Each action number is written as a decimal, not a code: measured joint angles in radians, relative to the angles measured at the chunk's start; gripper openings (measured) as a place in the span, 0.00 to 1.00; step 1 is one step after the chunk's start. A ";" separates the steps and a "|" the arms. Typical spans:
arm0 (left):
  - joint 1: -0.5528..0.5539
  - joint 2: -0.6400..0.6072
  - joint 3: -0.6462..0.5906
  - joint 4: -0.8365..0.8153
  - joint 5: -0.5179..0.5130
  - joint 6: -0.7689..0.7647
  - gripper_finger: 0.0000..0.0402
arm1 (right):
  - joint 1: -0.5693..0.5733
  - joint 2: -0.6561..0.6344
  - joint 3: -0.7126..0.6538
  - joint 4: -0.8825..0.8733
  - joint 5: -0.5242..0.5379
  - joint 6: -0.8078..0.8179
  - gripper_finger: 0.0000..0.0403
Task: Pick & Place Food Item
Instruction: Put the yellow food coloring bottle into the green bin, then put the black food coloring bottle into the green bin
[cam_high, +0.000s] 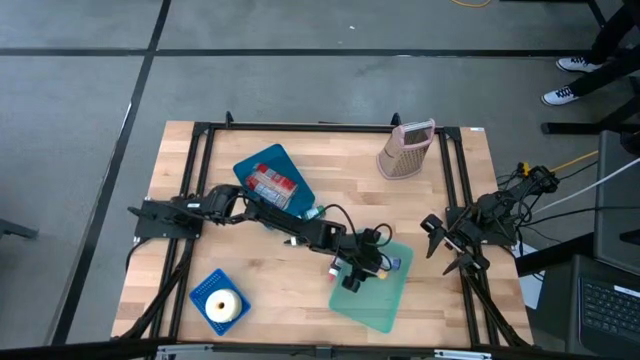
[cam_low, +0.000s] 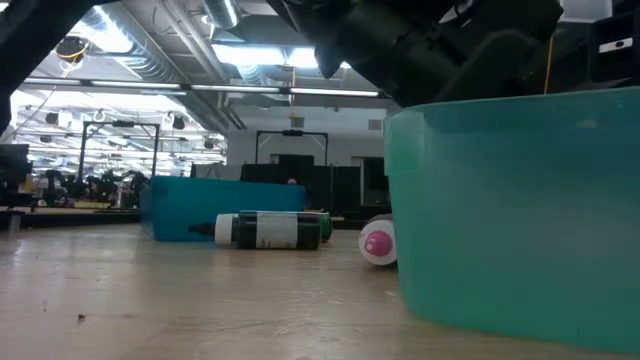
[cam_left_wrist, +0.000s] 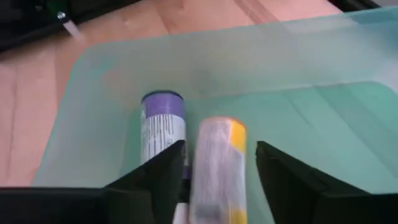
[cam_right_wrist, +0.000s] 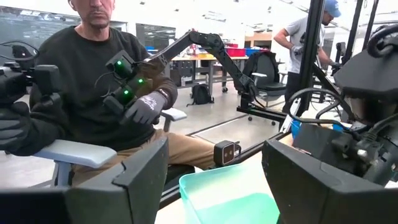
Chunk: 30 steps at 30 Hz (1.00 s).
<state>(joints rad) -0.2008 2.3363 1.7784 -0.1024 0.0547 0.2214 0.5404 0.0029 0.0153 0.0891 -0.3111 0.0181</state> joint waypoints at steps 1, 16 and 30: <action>0.000 0.000 0.006 0.000 0.000 0.000 0.51 | 0.000 0.000 0.000 0.000 0.000 0.000 0.63; -0.030 -0.050 0.217 -0.573 -0.348 -0.210 0.55 | 0.000 0.000 0.000 -0.020 0.004 0.001 0.63; -0.081 -0.085 0.237 -0.910 -0.478 -0.571 0.54 | 0.000 0.000 0.000 -0.022 0.008 0.009 0.63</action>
<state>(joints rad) -0.2823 2.2509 2.0151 -1.0119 -0.4228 -0.3496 0.5400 0.0029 0.0157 0.0675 -0.3035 0.0271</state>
